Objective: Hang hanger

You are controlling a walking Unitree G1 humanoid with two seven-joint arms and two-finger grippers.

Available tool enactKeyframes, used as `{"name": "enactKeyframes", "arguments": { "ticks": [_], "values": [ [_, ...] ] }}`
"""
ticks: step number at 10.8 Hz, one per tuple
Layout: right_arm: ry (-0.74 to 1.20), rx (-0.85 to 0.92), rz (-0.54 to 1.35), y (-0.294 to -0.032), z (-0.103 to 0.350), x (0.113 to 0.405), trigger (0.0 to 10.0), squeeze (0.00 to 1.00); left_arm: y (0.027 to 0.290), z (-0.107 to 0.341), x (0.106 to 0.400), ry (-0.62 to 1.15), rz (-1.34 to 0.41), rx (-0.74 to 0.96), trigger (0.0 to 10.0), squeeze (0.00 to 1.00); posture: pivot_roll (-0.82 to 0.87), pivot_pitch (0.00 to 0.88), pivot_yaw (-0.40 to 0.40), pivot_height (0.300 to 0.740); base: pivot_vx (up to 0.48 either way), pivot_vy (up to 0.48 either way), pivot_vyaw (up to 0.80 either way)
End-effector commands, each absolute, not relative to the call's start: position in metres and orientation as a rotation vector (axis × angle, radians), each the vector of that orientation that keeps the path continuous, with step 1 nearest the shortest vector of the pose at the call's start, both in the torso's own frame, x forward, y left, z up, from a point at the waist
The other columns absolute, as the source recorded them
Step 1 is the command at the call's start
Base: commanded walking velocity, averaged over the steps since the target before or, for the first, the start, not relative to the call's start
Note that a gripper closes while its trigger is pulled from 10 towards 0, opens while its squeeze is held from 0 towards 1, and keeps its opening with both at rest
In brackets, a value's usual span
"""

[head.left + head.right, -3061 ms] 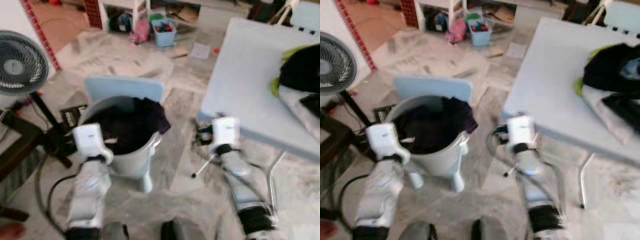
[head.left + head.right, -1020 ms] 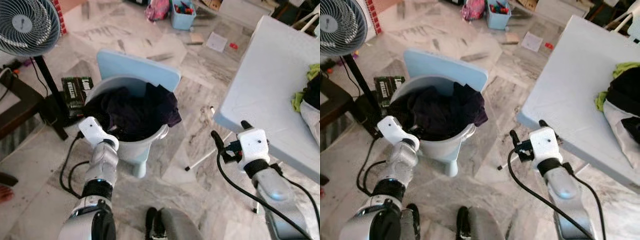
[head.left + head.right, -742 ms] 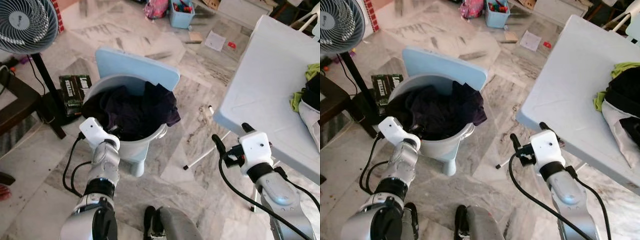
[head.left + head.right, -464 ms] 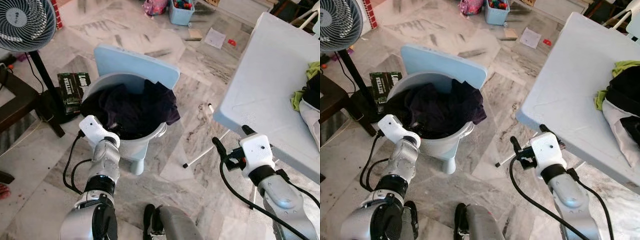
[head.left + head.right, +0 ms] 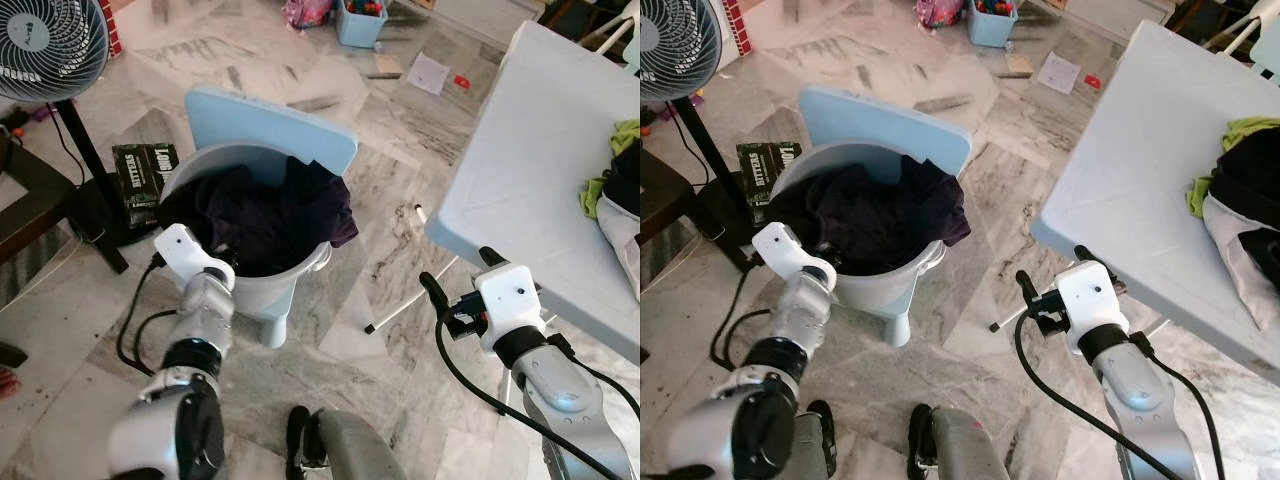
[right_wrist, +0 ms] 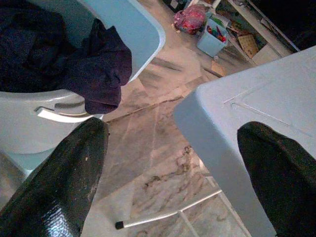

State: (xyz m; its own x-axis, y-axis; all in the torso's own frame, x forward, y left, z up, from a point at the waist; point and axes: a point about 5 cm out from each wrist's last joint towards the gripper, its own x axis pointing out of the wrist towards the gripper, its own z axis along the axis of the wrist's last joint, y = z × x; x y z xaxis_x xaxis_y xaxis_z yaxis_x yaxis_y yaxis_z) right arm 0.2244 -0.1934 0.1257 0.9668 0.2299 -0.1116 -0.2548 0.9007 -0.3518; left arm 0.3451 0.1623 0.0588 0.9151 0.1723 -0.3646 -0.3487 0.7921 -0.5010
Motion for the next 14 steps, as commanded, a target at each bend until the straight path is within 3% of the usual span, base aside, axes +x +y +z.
{"name": "enactKeyframes", "arguments": {
  "ticks": [1,2,3,4,7,9,10,12,13,14],
  "values": [
    [0.084,-0.388,0.246,-0.198,0.124,0.223,10.0,0.0,0.169,0.041,0.335,0.396,0.331,-0.589,0.0,0.0,-0.33,0.239,-0.233,0.74,0.0,0.0,0.0],
    [0.081,-0.387,0.251,-0.196,0.123,0.223,10.0,0.0,0.173,0.047,0.339,0.373,0.327,-0.592,0.6,0.0,-0.33,0.237,-0.232,0.74,0.0,0.0,0.0],
    [0.08,-0.387,0.256,-0.195,0.123,0.223,10.0,0.0,0.175,0.05,0.341,0.357,0.302,-0.567,2.9,0.0,-0.33,0.234,-0.231,0.74,0.0,0.0,0.0],
    [0.078,-0.389,0.259,-0.194,0.123,0.224,10.0,0.0,0.175,0.055,0.344,0.347,0.285,-0.504,10.0,0.0,-0.32,0.23,-0.229,0.74,0.0,0.0,0.0],
    [0.073,-0.388,0.259,-0.192,0.122,0.228,10.0,0.0,0.172,0.056,0.345,0.343,0.24,-0.289,10.0,0.0,-0.31,0.224,-0.222,0.74,0.0,0.0,0.0],
    [0.07,-0.391,0.263,-0.19,0.121,0.229,10.0,0.0,0.175,0.06,0.347,0.331,0.213,-0.263,10.0,0.0,-0.31,0.221,-0.218,0.74,0.0,0.0,0.0],
    [0.066,-0.391,0.262,-0.189,0.12,0.231,10.0,0.0,0.176,0.06,0.349,0.346,0.179,-0.237,0.0,0.0,-0.3,0.219,-0.215,0.74,0.0,0.0,0.0],
    [0.062,-0.389,0.26,-0.188,0.12,0.233,10.0,0.0,0.179,0.063,0.35,0.339,0.156,-0.155,0.0,0.0,-0.3,0.216,-0.21,0.74,0.0,0.0,0.0],
    [0.059,-0.389,0.261,-0.187,0.119,0.233,10.0,0.0,0.182,0.066,0.351,0.321,0.185,-0.101,10.0,0.0,-0.29,0.214,-0.208,0.74,0.0,0.0,0.0],
    [0.058,-0.39,0.26,-0.188,0.119,0.234,10.0,0.0,0.182,0.068,0.351,0.304,0.2,-0.09,10.0,0.0,-0.29,0.212,-0.206,0.74,0.0,0.0,0.0]
  ]
}}
